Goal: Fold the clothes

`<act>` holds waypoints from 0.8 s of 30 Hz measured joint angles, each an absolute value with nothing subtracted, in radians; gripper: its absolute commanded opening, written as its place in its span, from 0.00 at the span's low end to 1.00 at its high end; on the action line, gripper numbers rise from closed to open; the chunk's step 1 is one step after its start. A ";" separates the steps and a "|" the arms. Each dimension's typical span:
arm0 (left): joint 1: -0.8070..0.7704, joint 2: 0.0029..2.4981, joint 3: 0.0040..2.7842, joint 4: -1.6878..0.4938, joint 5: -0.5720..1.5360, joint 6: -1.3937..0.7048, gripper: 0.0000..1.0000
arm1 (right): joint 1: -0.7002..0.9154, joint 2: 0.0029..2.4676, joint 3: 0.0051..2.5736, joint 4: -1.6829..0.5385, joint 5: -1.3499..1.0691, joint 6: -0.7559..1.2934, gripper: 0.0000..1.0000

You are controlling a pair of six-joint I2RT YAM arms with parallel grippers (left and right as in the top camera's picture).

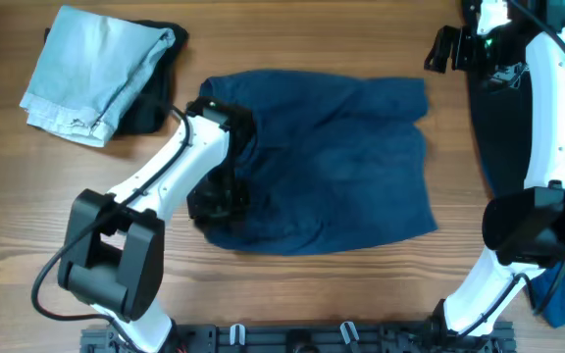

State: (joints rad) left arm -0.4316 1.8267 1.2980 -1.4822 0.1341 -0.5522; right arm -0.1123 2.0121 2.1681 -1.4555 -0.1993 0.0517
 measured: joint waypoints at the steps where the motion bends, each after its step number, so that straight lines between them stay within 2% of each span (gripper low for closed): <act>1: -0.427 1.826 1.260 -1.455 0.139 -0.561 1.00 | -0.112 2.012 2.168 -1.470 -0.202 0.049 1.00; 8: -0.264 1.745 1.222 -1.274 0.135 -0.598 1.00 | -0.117 1.993 2.168 -1.594 -0.217 0.043 0.99; 13: -0.157 1.507 1.223 -1.150 0.128 -0.607 0.93 | -0.150 1.729 2.123 -1.601 -0.213 0.098 0.99; 15: -0.157 1.510 1.223 -1.146 0.128 -0.607 0.85 | -0.150 1.584 1.992 -1.614 -0.209 0.137 0.98; 19: -0.175 1.528 1.206 -1.140 0.132 -0.593 0.74 | -0.150 1.481 1.570 -1.561 -0.205 0.168 0.87; 22: -0.204 1.532 1.120 -1.070 0.139 -0.588 0.73 | -0.150 1.462 1.299 -1.378 -0.183 0.163 0.77; 24: -0.213 1.535 1.047 -1.015 0.144 -0.589 0.76 | -0.149 1.454 1.163 -1.262 -0.173 0.160 0.70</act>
State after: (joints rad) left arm -0.2131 1.5352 1.0473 -1.0145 0.1444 -0.5888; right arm -0.1493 1.4540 1.1625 -1.2617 -0.1730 0.1604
